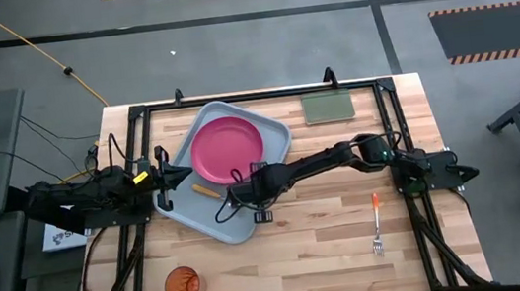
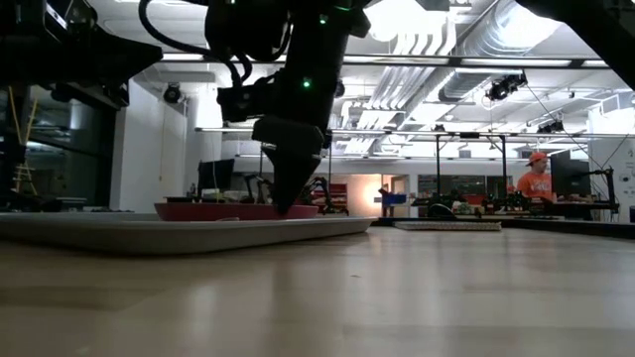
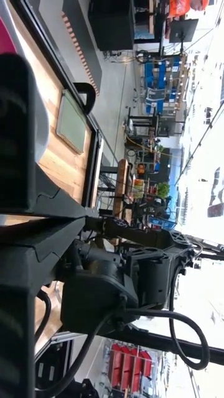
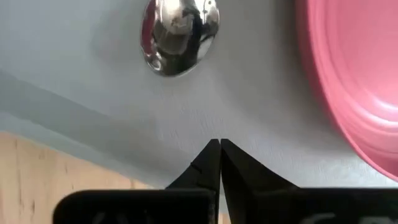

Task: Pick and place plate/cup/fork/spoon on tray
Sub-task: Put the yellow spoon on the grey tray to the bottom of the pink plate

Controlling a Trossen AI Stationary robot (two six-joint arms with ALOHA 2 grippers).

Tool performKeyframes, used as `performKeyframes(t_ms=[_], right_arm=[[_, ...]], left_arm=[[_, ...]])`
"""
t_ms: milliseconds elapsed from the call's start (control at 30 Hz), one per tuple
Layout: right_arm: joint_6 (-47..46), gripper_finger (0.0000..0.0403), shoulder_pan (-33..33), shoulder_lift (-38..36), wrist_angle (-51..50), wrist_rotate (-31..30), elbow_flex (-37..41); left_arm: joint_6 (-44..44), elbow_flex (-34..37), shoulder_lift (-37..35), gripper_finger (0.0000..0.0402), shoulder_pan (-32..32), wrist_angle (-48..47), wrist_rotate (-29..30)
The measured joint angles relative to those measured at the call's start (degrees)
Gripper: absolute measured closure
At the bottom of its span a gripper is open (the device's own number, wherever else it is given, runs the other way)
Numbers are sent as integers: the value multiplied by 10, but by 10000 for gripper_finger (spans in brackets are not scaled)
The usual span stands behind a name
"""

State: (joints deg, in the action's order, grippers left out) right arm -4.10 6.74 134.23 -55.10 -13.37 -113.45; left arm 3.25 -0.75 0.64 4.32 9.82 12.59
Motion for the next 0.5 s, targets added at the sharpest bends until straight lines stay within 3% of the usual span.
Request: performKeyframes(t_ms=[167, 267, 400, 500], right_arm=[[1, 402, -1, -4, -26, -30, 4], [1, 402, -1, -39, 6, -32, 64], [-32, 402, -13, -142, 128, -26, 210], [-68, 402, -28, -218, 278, -1, 300]], left_arm=[[0, 0, 0, 398, 0, 0, 0], [1, 0, 0, 398, 0, 0, 0], [1, 0, 0, 398, 0, -1, 0], [1, 0, 0, 398, 0, -1, 0]])
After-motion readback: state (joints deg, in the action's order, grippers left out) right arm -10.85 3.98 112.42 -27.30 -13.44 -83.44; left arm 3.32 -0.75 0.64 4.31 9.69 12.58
